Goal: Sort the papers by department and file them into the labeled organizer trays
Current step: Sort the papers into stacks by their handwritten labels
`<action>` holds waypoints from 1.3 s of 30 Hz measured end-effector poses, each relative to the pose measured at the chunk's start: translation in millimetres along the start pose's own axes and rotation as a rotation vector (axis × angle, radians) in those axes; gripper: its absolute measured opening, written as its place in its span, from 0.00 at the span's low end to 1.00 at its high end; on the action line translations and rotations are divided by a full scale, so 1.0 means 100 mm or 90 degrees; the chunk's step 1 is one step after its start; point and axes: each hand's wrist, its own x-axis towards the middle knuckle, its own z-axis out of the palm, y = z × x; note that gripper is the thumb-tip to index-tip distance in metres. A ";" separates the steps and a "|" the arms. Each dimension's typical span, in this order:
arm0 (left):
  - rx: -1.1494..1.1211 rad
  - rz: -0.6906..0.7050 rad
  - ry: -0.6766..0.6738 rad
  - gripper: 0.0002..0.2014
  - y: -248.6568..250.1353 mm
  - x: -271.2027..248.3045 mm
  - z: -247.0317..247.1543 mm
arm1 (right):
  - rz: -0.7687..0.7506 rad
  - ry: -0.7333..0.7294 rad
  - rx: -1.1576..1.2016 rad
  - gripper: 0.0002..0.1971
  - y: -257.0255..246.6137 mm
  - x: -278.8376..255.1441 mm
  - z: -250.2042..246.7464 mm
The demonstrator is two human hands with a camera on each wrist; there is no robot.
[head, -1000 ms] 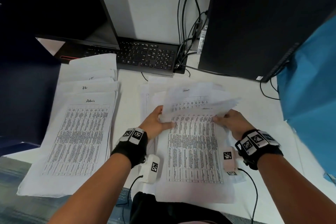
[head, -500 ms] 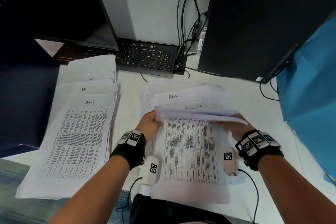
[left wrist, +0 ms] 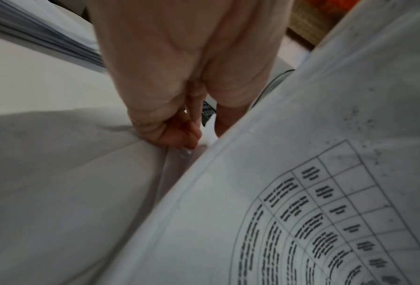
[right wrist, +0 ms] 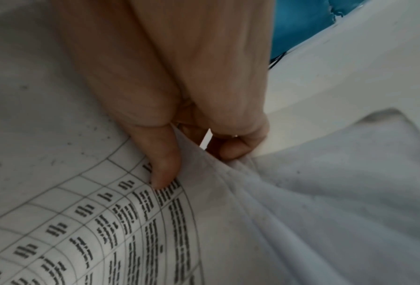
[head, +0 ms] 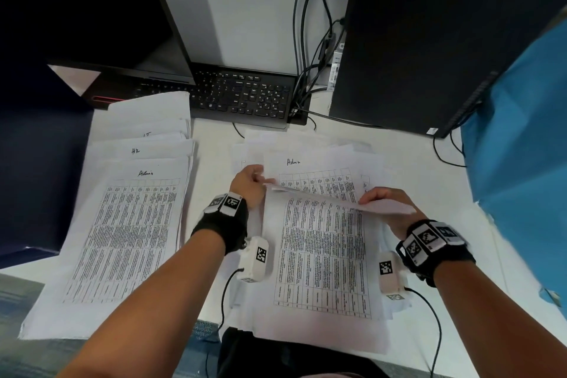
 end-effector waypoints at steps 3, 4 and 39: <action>0.084 0.103 -0.010 0.10 0.09 -0.09 0.01 | -0.010 -0.003 0.004 0.11 0.03 0.01 0.01; 0.074 0.127 -0.028 0.10 0.10 -0.12 0.02 | -0.014 0.002 -0.008 0.10 0.02 0.01 0.00; -0.276 0.076 -0.266 0.16 -0.14 -0.42 -0.11 | 0.037 0.062 -0.021 0.19 0.03 0.04 -0.02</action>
